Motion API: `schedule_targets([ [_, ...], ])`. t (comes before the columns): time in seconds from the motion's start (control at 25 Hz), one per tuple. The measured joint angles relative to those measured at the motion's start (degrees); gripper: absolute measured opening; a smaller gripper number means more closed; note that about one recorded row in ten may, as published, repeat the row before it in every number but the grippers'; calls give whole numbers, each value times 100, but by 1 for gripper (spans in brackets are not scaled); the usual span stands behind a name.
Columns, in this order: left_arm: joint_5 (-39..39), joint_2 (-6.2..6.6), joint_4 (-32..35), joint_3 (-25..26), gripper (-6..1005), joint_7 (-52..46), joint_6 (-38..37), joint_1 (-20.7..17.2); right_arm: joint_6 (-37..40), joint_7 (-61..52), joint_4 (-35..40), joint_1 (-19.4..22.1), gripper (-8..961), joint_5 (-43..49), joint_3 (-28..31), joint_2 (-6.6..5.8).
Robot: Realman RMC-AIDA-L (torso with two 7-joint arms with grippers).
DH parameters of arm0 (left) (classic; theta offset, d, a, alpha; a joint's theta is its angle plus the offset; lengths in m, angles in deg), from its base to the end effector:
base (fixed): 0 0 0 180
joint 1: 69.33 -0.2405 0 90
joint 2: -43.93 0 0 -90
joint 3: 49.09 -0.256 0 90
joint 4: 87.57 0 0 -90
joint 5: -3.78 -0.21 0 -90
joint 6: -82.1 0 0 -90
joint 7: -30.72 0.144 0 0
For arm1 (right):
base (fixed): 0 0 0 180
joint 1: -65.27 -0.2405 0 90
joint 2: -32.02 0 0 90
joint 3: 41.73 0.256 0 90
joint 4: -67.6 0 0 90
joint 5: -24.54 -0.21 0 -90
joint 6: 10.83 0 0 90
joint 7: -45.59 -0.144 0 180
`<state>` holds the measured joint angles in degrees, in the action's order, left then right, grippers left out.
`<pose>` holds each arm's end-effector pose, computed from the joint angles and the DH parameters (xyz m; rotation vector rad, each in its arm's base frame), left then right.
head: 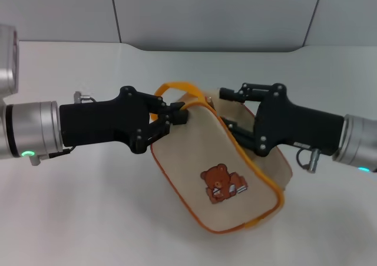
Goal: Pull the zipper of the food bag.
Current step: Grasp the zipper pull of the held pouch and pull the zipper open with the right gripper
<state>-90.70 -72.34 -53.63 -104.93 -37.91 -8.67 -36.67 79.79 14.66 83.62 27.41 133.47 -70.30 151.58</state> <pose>-0.2152 0.3387 -0.0047 -2.7941 -0.2384 -0.9166 0.2241 0.3333 -0.0380 -2.5197 -0.1897 0.9337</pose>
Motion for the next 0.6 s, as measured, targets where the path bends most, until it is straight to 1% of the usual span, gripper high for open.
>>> schedule_targets([
  [0.08, -4, -8, 63, -1, 70, -181, 5, 18, -28, 228, -228, -56, 447, 2, 0, 2],
  [0.2, -4, -12, 149, 0, 70, -348, 10, 30, -39, 294, -296, -69, 447, 1, 0, 2],
  [0.6, -9, 45, 166, 3, 64, -453, -27, -119, -11, 616, -267, 85, 446, -67, 110, 5],
])
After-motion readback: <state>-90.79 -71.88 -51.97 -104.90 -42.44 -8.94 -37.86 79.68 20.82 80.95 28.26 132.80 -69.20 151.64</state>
